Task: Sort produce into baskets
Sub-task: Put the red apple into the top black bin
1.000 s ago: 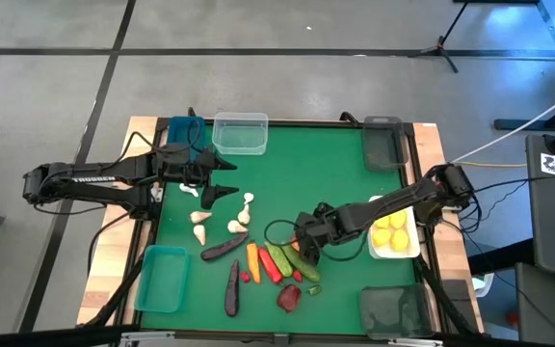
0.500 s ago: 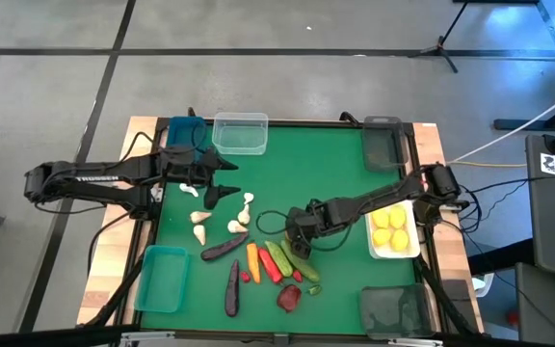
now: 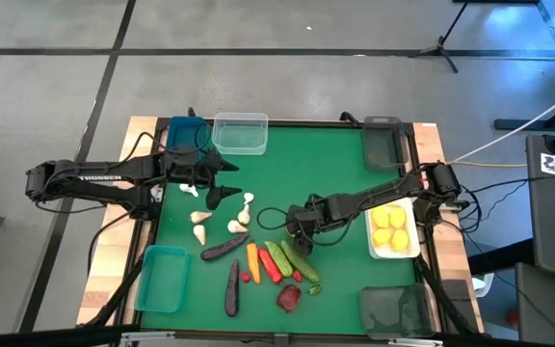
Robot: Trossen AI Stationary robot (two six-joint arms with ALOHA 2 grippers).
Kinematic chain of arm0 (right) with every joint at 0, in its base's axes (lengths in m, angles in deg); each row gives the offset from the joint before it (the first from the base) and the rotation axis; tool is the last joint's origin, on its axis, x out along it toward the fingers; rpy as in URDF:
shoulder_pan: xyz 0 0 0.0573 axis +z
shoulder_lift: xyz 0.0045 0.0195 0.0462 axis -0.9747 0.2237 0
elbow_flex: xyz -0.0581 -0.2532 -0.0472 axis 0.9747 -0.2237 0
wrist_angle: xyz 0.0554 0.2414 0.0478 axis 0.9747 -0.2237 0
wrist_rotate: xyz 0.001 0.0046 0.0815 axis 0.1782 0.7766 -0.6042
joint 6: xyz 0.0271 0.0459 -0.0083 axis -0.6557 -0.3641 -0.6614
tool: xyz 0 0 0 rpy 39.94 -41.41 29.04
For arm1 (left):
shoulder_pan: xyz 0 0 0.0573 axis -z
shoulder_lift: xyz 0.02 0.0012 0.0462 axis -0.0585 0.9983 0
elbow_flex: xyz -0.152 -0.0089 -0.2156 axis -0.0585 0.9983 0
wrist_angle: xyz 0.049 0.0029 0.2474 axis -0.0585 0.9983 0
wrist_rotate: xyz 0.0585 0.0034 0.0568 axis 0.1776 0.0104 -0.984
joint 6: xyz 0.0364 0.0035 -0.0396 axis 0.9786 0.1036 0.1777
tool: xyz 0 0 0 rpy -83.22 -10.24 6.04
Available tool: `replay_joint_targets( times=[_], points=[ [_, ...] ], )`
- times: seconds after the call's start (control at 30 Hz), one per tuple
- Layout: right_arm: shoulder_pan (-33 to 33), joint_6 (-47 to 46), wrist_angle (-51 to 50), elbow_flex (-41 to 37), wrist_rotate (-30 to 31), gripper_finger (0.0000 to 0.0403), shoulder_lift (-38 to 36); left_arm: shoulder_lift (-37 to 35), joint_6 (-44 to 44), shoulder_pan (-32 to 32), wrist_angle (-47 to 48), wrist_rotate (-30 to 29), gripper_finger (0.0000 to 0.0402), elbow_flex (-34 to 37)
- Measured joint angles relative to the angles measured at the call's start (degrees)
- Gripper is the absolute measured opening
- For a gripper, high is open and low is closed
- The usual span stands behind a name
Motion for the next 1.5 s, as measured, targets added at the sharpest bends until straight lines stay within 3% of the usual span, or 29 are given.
replay_joint_targets(
  times=[0.23,0.5,0.73,0.97,1.23,1.5],
  points=[
    [-4.24,2.83,-5.56,-0.08,0.03,0.0326,-4.16,0.0,-0.14,0.0,-0.02,-0.01,0.0356,0.0],
    [-13.7,8.67,-14.08,-0.06,0.42,0.0337,-9.6,0.0,-0.16,0.0,0.0,-0.01,0.0356,0.0],
    [-26.88,14.18,-21.73,0.0,1.6,0.0335,-17.07,0.0,-0.21,0.0,0.01,-0.01,0.0356,0.0],
    [-44.92,15.57,-24.61,0.03,5.06,0.0339,-23.18,0.0,-0.23,0.0,0.0,-0.01,0.0356,0.0],
    [-61.4,9.73,-23.89,0.09,4.93,0.0348,-21.41,0.0,-0.23,0.0,0.0,-1.02,0.0356,0.0],
    [-65.21,8.09,-25.43,0.09,6.26,0.035,-17.99,0.0,-0.21,0.0,0.0,-1.02,0.0356,0.0]
  ],
)
